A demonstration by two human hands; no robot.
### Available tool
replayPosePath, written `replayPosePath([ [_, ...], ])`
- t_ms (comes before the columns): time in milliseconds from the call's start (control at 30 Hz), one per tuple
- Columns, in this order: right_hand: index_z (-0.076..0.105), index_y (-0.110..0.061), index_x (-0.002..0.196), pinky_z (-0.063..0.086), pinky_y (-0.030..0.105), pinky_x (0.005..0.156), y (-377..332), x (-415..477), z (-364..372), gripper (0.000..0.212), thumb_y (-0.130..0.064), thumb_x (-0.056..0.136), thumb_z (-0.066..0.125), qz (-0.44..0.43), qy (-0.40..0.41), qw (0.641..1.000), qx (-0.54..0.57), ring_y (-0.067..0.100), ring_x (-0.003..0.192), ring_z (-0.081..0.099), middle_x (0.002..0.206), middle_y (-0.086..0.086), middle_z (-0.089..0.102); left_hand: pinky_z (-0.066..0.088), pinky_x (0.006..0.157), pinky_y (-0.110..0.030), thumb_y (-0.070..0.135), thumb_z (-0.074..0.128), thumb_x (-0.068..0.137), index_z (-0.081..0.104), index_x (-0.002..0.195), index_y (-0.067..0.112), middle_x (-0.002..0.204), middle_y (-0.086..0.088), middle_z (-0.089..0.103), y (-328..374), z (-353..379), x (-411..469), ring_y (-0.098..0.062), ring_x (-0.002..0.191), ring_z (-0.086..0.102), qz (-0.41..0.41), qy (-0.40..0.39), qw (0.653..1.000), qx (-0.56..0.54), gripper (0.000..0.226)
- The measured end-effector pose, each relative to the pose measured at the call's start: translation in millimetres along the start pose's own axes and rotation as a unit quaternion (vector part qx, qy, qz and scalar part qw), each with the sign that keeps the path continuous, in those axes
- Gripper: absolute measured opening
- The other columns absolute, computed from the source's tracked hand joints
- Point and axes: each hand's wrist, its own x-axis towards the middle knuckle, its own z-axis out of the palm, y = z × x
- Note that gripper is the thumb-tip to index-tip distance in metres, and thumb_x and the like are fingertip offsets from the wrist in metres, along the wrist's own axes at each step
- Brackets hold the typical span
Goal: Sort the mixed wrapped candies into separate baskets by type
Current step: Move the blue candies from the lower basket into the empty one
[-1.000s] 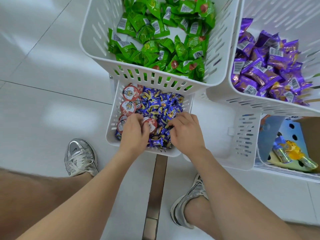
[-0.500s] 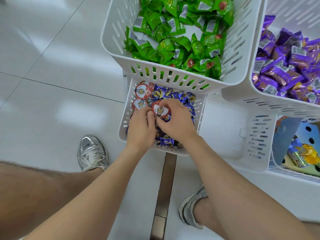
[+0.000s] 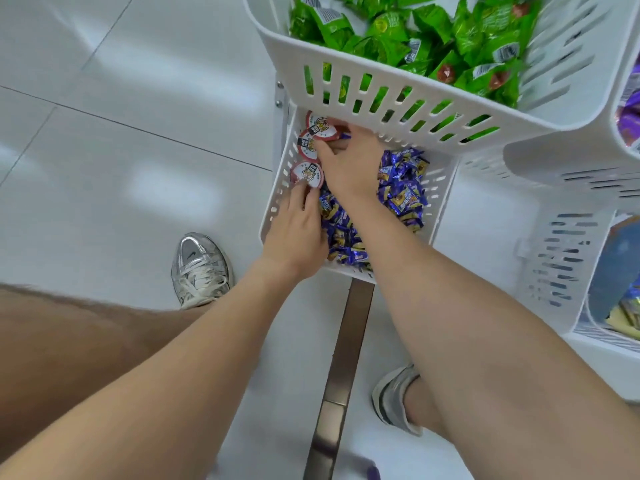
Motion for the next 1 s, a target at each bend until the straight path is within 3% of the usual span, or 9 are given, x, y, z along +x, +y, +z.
replayPosePath([
  [100, 0.075, -0.009, 0.108, 0.058, 0.033, 0.088, -8.7, -1.9, 2.4, 0.024, -0.02, 0.088, 0.07, -0.064, -0.031, 0.995, -0.075, 0.01, 0.09, 0.07, 0.097, 0.0, 0.075, 0.045, 0.105, -0.051, 0.016, 0.048, 0.079, 0.035, 0.15, 0.008, 0.152, -0.014, 0.034, -3.8, 0.6, -1.3, -0.037, 0.131, 0.043, 0.003, 0.003, 1.0, -0.007, 0.072],
  [233, 0.063, -0.017, 0.131, 0.047, 0.045, 0.104, -8.3, -7.5, 1.8, 0.049, -0.027, 0.083, 0.056, -0.084, -0.053, 0.981, -0.167, 0.027, 0.12, 0.059, 0.125, 0.005, 0.067, 0.051, 0.095, -0.048, 0.014, 0.047, 0.077, 0.048, 0.134, 0.007, 0.142, -0.011, 0.044, -2.5, -3.4, -3.6, -0.033, 0.123, 0.049, 0.014, 0.025, 1.0, -0.008, 0.057],
  [367, 0.053, -0.007, 0.135, 0.044, 0.043, 0.1, -0.8, -25.7, -22.9, 0.057, -0.019, 0.08, 0.05, -0.056, -0.012, 0.982, -0.18, 0.031, 0.118, 0.052, 0.128, 0.013, 0.058, 0.049, 0.097, -0.043, 0.013, 0.051, 0.082, 0.054, 0.127, 0.01, 0.137, -0.008, 0.048, -3.4, -3.5, -8.9, -0.032, 0.118, 0.051, 0.028, 0.062, 0.998, 0.007, 0.046],
  [467, 0.056, -0.007, 0.126, 0.047, 0.04, 0.093, 12.6, -41.1, -53.0, 0.044, -0.01, 0.083, 0.051, -0.087, 0.0, 0.983, -0.159, 0.026, 0.109, 0.054, 0.119, 0.01, 0.059, 0.051, 0.088, -0.044, 0.013, 0.056, 0.088, 0.059, 0.117, 0.011, 0.127, -0.008, 0.053, -3.9, 0.5, -11.4, -0.031, 0.107, 0.052, 0.031, 0.074, 0.996, 0.037, 0.03],
  [700, 0.07, -0.013, 0.098, 0.053, 0.037, 0.07, 43.2, -87.4, -93.5, 0.019, -0.014, 0.085, 0.055, -0.059, -0.008, 0.951, -0.304, 0.031, 0.08, 0.063, 0.087, 0.007, 0.069, 0.044, 0.072, -0.035, 0.009, 0.056, 0.09, 0.061, 0.109, 0.011, 0.109, -0.006, 0.057, 8.8, 10.3, -12.4, -0.028, 0.099, 0.053, 0.054, 0.085, 0.994, 0.04, 0.019],
  [800, 0.06, -0.016, 0.133, 0.048, 0.045, 0.095, 50.1, -109.0, -87.1, 0.05, -0.021, 0.084, 0.063, -0.045, -0.082, 0.906, -0.412, 0.037, 0.106, 0.06, 0.121, 0.014, 0.065, 0.048, 0.096, -0.041, -0.003, 0.061, 0.079, 0.055, 0.136, 0.011, 0.137, -0.008, 0.053, 14.8, 11.2, -10.2, -0.032, 0.12, 0.052, 0.104, 0.052, 0.993, 0.009, 0.059],
  [867, 0.048, -0.021, 0.146, 0.044, 0.048, 0.102, 50.0, -119.6, -79.0, 0.061, -0.03, 0.086, 0.061, -0.03, -0.163, 0.885, -0.436, 0.038, 0.116, 0.054, 0.136, 0.012, 0.057, 0.039, 0.114, -0.046, -0.004, 0.068, 0.073, 0.038, 0.155, 0.013, 0.16, -0.01, 0.034, 19.1, 8.1, -5.0, -0.034, 0.139, 0.039, 0.127, -0.007, 0.992, 0.001, 0.088],
  [933, 0.048, -0.017, 0.145, 0.045, 0.047, 0.1, 52.0, -126.5, -74.0, 0.058, -0.03, 0.089, 0.056, -0.045, -0.208, 0.888, -0.409, 0.037, 0.114, 0.055, 0.133, 0.01, 0.061, 0.03, 0.12, -0.049, -0.002, 0.066, 0.076, 0.031, 0.159, 0.017, 0.167, -0.009, 0.021, 23.0, 5.0, 3.9, -0.035, 0.148, 0.027, 0.125, -0.077, 0.989, 0.022, 0.092],
  [1000, 0.051, -0.011, 0.137, 0.044, 0.044, 0.096, 52.9, -131.4, -77.0, 0.053, -0.03, 0.087, 0.046, -0.075, -0.216, 0.896, -0.38, 0.036, 0.107, 0.058, 0.125, 0.01, 0.065, 0.023, 0.123, -0.049, 0.009, 0.057, 0.084, 0.04, 0.155, 0.018, 0.165, -0.012, 0.025, 23.5, 5.5, 14.8, -0.036, 0.149, 0.025, 0.128, -0.145, 0.979, 0.062, 0.074],
])
